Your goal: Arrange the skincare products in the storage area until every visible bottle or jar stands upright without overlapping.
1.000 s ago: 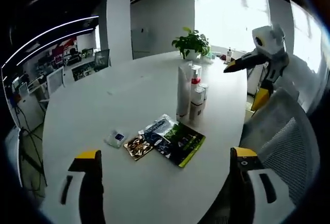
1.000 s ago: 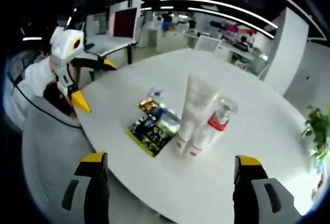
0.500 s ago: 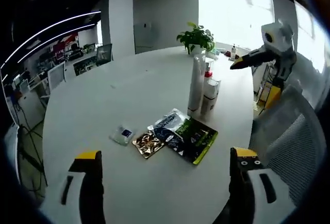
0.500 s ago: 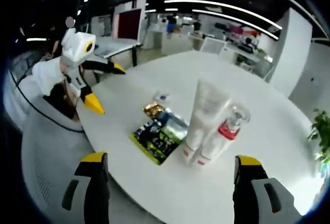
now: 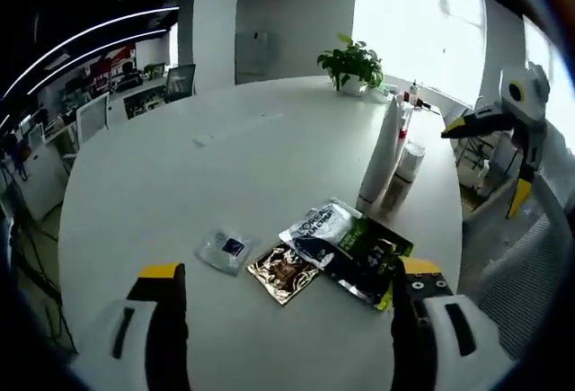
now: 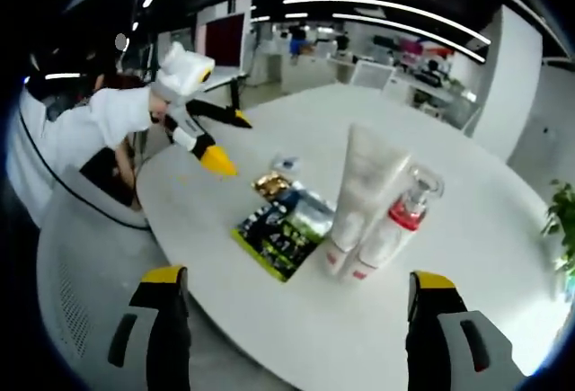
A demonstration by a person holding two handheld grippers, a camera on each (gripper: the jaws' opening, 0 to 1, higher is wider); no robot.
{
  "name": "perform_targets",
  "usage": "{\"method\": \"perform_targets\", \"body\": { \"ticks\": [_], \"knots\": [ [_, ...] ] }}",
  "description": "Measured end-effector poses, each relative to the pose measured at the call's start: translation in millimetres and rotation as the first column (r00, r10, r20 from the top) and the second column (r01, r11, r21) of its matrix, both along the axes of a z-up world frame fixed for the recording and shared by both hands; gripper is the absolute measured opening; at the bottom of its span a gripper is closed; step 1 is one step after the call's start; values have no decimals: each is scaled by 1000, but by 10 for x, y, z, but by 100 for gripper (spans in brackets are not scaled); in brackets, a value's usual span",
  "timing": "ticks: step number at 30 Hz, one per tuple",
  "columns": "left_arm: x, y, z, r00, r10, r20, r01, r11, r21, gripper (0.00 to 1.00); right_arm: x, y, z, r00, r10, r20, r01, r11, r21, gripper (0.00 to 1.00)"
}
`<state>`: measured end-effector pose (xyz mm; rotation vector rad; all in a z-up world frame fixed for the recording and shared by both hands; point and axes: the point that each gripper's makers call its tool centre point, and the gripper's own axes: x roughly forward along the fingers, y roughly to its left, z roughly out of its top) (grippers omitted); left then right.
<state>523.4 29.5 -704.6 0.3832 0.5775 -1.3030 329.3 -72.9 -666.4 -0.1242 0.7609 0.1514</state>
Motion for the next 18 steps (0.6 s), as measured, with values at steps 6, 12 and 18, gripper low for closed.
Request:
{"method": "perform_targets", "body": {
  "ticks": [6, 12, 18],
  "knots": [
    [288, -109, -168, 999, 23, 28, -24, 1000, 18, 80, -20, -11, -47, 1000, -8, -12, 8, 1000, -1, 100],
    [529, -189, -318, 998, 52, 30, -53, 997, 47, 71, -24, -15, -87, 1000, -14, -22, 14, 1000, 5, 100],
    [619, -254, -500, 999, 33, 38, -36, 995, 91, 64, -18, -29, -112, 999, -27, -28, 27, 1000, 13, 100]
  ]
}}
